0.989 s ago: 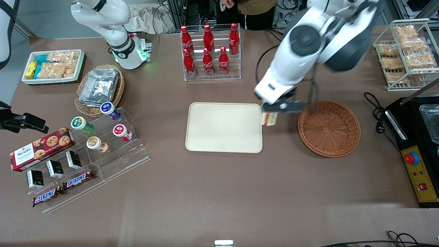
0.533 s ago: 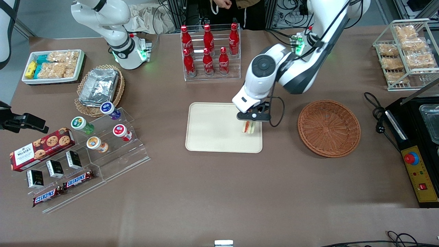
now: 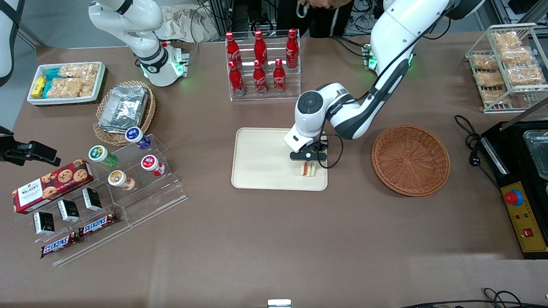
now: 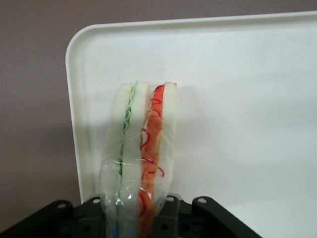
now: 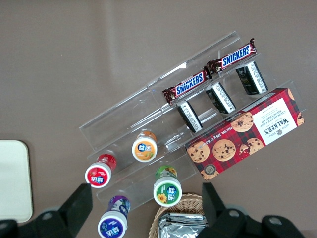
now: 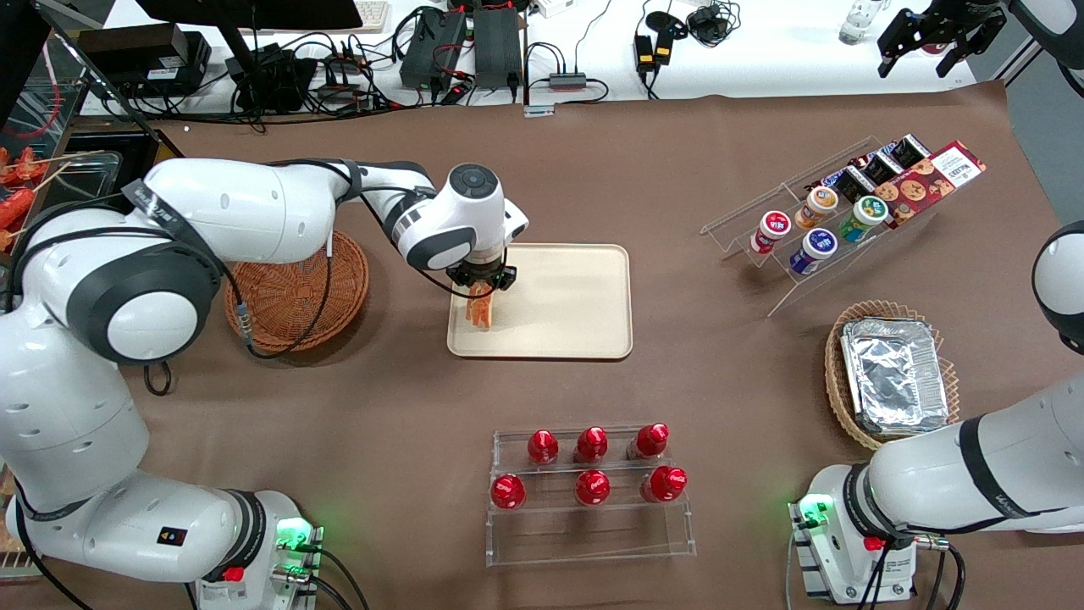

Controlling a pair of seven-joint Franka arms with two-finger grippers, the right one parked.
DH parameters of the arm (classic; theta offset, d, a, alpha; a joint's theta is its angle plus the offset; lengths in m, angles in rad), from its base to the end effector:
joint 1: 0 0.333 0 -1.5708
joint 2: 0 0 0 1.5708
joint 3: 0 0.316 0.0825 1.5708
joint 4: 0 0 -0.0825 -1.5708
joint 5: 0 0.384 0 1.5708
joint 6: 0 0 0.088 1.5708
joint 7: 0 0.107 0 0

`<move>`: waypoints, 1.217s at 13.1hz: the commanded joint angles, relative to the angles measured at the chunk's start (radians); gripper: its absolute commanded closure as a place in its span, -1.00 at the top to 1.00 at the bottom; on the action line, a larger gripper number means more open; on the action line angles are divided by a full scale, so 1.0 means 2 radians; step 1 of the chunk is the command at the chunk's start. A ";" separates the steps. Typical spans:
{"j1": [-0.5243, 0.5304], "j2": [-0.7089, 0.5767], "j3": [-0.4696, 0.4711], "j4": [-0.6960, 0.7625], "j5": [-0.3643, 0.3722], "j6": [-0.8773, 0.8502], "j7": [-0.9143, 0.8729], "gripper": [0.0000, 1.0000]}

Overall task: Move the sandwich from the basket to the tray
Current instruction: 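Lower the held sandwich onto the cream tray and open the left gripper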

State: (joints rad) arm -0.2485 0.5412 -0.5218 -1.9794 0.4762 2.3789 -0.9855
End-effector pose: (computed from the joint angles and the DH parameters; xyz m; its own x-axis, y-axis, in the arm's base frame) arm 0.4438 -0.4122 0.2186 0.9962 -0.0847 0.0193 -0.0833 -0.9945 -0.0632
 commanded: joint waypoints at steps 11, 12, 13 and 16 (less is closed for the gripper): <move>0.023 -0.002 -0.003 0.026 0.026 -0.001 -0.016 1.00; 0.025 -0.023 -0.004 0.026 0.001 -0.006 -0.014 1.00; 0.025 -0.050 -0.004 0.028 -0.025 -0.017 -0.013 1.00; 0.047 -0.122 -0.004 0.068 -0.110 -0.111 0.031 1.00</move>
State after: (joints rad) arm -0.1831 0.4227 -0.5222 -1.8729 0.3540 2.2840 -0.9834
